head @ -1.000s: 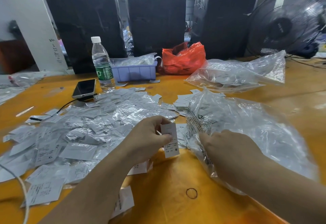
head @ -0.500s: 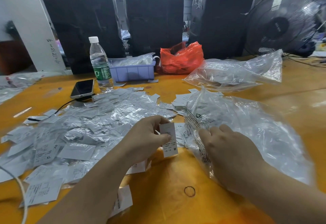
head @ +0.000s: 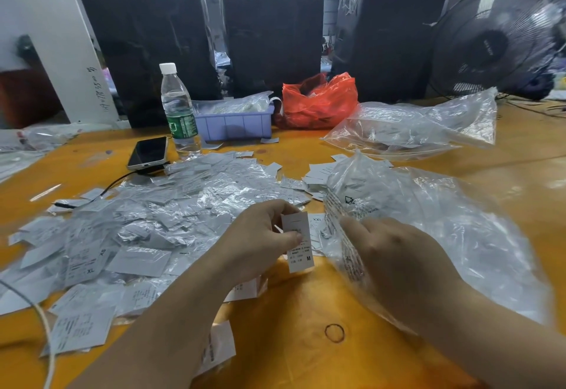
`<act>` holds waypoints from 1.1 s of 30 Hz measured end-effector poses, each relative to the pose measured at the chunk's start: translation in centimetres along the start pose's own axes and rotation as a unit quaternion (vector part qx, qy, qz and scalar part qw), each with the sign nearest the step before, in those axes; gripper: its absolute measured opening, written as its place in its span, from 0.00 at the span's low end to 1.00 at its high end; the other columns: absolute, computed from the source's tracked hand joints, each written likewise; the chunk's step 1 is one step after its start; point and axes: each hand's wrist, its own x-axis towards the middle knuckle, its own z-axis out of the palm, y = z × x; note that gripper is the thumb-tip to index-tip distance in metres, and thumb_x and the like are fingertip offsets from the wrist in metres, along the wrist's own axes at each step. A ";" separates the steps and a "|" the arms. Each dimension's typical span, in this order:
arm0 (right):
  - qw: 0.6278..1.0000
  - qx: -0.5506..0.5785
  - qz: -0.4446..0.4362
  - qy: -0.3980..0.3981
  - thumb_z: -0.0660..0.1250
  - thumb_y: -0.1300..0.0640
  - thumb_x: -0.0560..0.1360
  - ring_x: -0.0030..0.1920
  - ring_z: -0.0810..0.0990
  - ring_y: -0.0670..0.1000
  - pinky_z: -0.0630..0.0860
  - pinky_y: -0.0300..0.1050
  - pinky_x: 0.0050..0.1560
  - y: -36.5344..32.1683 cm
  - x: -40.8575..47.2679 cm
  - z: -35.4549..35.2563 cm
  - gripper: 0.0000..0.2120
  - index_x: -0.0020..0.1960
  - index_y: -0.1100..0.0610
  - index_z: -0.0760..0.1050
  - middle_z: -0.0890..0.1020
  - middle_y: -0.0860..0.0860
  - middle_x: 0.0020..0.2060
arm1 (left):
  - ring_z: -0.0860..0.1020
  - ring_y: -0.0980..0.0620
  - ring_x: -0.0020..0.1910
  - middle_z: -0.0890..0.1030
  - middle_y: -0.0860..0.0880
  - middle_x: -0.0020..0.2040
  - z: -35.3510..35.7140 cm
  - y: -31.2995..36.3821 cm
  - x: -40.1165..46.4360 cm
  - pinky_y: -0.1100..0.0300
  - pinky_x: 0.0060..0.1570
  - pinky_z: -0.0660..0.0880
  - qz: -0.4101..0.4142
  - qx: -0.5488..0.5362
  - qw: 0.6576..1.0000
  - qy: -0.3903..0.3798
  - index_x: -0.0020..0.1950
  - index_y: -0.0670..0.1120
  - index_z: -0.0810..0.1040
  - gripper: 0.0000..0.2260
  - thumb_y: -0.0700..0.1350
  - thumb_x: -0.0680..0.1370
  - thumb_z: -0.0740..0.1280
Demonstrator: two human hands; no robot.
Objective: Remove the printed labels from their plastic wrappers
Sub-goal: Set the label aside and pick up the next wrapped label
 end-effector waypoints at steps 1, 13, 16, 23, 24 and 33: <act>0.998 0.029 -0.010 0.060 0.78 0.68 0.56 0.29 0.77 0.53 0.75 0.45 0.24 0.3 0.0 0.2 0.28 0.55 0.62 0.79 0.81 0.52 0.33 | 0.81 0.58 0.42 0.83 0.55 0.44 0.0 0.0 0.0 0.63 0.38 0.75 0.000 -0.001 1.000 -0.001 0.51 0.55 0.79 0.07 0.44 0.76 0.71; 0.913 0.366 0.051 0.170 0.65 0.66 0.77 0.33 0.81 0.49 0.78 0.51 0.35 1.1 3.3 -0.6 0.11 0.56 0.54 0.77 0.83 0.44 0.38 | 0.78 0.65 0.35 0.83 0.55 0.43 -0.2 0.1 0.1 0.71 0.33 0.72 0.004 -0.037 0.999 0.019 0.49 0.55 0.78 0.08 0.42 0.76 0.70; 0.888 0.432 0.069 0.141 0.64 0.64 0.78 0.33 0.81 0.50 0.77 0.52 0.36 0.6 4.5 -0.3 0.08 0.52 0.52 0.77 0.83 0.45 0.36 | 0.78 0.63 0.35 0.83 0.53 0.43 -0.3 0.2 0.0 0.70 0.33 0.73 0.006 -0.053 0.998 0.033 0.48 0.55 0.78 0.08 0.41 0.76 0.70; 0.827 0.555 0.081 0.042 0.65 0.62 0.79 0.29 0.81 0.49 0.77 0.43 0.29 -0.8 7.1 0.3 0.06 0.44 0.57 0.78 0.84 0.52 0.33 | 0.79 0.60 0.34 0.82 0.49 0.44 -0.9 0.2 0.1 0.67 0.33 0.72 0.005 -0.113 0.991 0.072 0.60 0.53 0.74 0.13 0.40 0.78 0.67; 0.815 0.573 0.084 0.025 0.66 0.62 0.78 0.29 0.81 0.49 0.77 0.43 0.29 -1.0 7.5 0.4 0.06 0.43 0.59 0.78 0.84 0.53 0.32 | 0.79 0.60 0.35 0.82 0.49 0.44 -1.0 0.2 0.1 0.68 0.33 0.72 0.003 -0.122 0.989 0.080 0.60 0.54 0.74 0.13 0.39 0.78 0.66; 0.635 0.760 0.134 -0.038 0.73 0.58 0.68 0.24 0.66 0.47 0.69 0.39 0.24 -2.1 10.9 1.2 0.06 0.41 0.60 0.80 0.70 0.51 0.24 | 0.76 0.56 0.34 0.78 0.56 0.32 -1.6 0.5 0.0 0.57 0.34 0.71 -0.047 -0.104 0.984 0.138 0.38 0.50 0.80 0.11 0.43 0.77 0.61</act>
